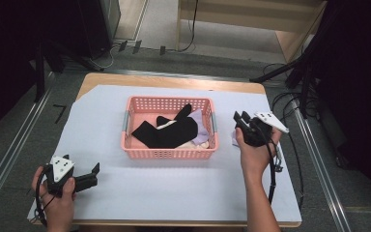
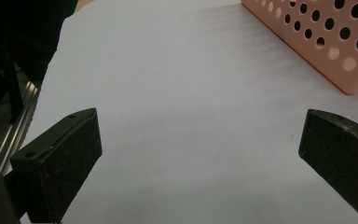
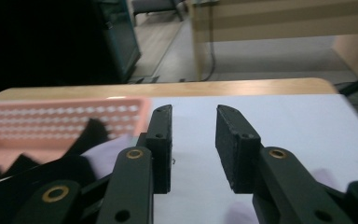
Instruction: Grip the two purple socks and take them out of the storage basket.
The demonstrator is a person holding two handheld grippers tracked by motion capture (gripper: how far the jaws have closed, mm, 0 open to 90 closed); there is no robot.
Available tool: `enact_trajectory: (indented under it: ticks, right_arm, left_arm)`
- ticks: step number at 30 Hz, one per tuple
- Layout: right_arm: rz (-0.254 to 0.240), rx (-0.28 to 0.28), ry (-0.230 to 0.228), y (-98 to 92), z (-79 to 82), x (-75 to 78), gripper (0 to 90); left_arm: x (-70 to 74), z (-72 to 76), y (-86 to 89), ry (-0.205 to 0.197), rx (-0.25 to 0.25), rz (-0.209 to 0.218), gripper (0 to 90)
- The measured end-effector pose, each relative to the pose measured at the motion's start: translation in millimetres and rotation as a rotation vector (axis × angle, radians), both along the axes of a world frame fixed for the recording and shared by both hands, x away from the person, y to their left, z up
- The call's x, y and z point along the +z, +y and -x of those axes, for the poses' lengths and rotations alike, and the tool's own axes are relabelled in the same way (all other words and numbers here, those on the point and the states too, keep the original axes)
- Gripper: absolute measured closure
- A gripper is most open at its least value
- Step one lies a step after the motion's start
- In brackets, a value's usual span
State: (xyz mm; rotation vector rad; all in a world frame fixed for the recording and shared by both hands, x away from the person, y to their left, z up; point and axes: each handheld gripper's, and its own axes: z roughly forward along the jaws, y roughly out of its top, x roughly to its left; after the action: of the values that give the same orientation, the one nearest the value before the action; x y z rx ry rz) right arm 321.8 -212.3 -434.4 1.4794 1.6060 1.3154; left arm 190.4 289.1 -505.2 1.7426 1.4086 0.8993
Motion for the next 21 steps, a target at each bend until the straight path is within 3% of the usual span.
enact_trajectory:
  ticks: [2,4,6,8,16,21]
  right_arm:
    - [0.000,0.014,0.006,6.1,-0.2,0.6,68.8]
    - [0.020,0.086,0.033,32.6,-2.4,1.1,69.3]
    - [0.029,0.105,0.034,38.9,-3.6,0.7,69.2]
    - [0.060,0.141,0.075,63.9,-8.8,-2.4,69.3]
    - [0.123,0.165,0.171,98.8,-24.5,-16.2,70.3]
    - [0.128,0.151,0.277,111.1,-37.3,-22.0,71.9]
  left_arm:
    - [-0.1,0.1,-0.1,-0.002,0.001,0.000,0.2]
    - [0.1,0.0,0.1,0.001,-0.001,0.001,0.2]
    - [0.5,0.1,0.4,0.007,-0.003,0.000,0.2]
    - [0.2,-0.1,0.6,0.002,-0.004,0.006,0.2]
    - [0.5,-0.2,1.8,0.004,-0.003,0.011,0.2]
    - [0.4,-0.6,1.8,0.008,-0.003,0.013,0.2]
